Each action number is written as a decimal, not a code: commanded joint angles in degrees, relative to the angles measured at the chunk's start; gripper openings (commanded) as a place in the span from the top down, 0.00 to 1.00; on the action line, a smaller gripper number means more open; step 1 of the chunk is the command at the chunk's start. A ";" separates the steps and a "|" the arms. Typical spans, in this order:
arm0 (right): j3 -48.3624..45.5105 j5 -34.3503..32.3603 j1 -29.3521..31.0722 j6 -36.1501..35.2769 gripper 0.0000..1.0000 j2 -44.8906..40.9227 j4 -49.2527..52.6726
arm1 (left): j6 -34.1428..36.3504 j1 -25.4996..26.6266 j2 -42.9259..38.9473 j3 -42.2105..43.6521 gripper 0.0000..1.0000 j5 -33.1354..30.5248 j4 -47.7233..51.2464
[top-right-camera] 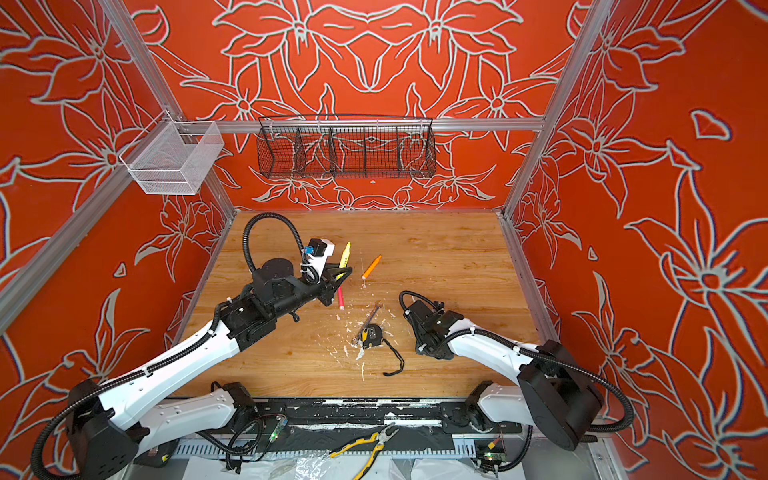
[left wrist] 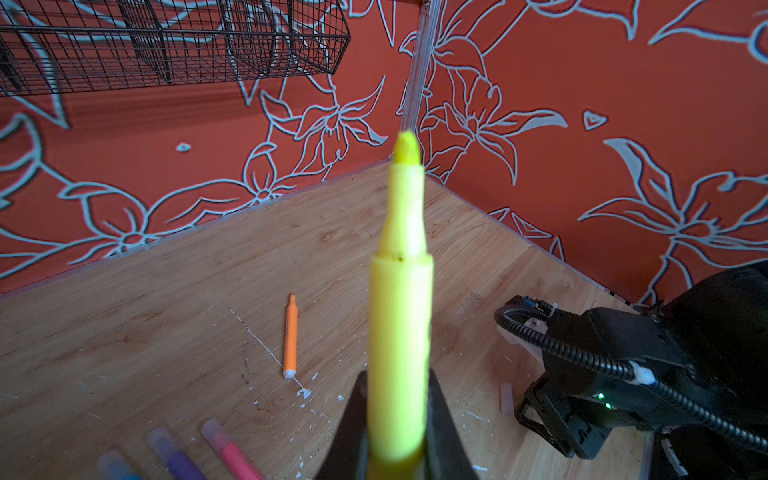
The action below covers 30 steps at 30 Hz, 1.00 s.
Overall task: Insert the pens into the pen caps
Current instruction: 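Close the right gripper on the upright translucent cap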
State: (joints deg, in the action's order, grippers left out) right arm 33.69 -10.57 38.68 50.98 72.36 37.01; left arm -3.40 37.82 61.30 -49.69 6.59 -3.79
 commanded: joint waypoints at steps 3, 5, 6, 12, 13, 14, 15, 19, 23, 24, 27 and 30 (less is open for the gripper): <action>-1.45 -2.85 -0.71 0.82 0.50 -1.95 5.13 | 0.98 0.08 -0.92 0.27 1.00 0.70 -1.74; -1.45 -2.68 -0.71 0.94 0.51 -3.36 5.74 | 0.98 0.06 -1.00 0.27 1.00 0.84 -1.66; -1.36 -2.78 -0.71 1.21 0.52 -4.02 6.35 | 1.02 0.12 -1.05 0.27 1.00 0.88 -1.66; -1.46 -1.97 -1.22 0.72 0.61 -3.97 5.90 | 0.96 0.06 -1.04 0.30 1.00 0.95 -1.74; -1.37 -1.71 -1.32 0.57 0.62 -3.51 5.53 | 0.94 0.08 -1.09 0.29 1.00 0.97 -1.66; -1.27 -1.41 -1.47 0.44 0.64 -3.01 5.16 | 0.94 0.09 -1.07 0.29 1.00 0.97 -1.66; -1.11 -1.06 -1.65 0.33 0.65 -2.51 4.91 | 0.94 0.08 -1.06 0.28 1.00 1.05 -1.61; -0.77 -0.13 -2.41 -0.34 0.65 -0.84 3.68 | 1.03 0.06 -1.22 0.38 1.00 0.97 -1.62; -0.35 -0.23 -3.21 -1.29 0.65 0.11 3.33 | 1.11 0.08 -1.27 0.37 1.00 1.02 -1.66; -0.35 -0.24 -3.41 -1.46 0.65 0.17 3.13 | 1.12 0.06 -1.27 0.37 1.00 1.10 -1.66; -0.36 -0.66 -3.93 -2.08 0.65 0.36 3.06 | 1.03 0.08 -1.26 0.35 1.00 1.23 -1.66; -0.53 -0.77 -4.47 -2.54 0.65 0.47 2.98 | 1.03 0.06 -1.36 0.37 1.00 1.32 -1.66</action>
State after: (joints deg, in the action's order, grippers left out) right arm 33.39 -10.98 34.98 49.06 71.61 39.51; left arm -2.98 37.82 61.23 -49.69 6.81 -3.90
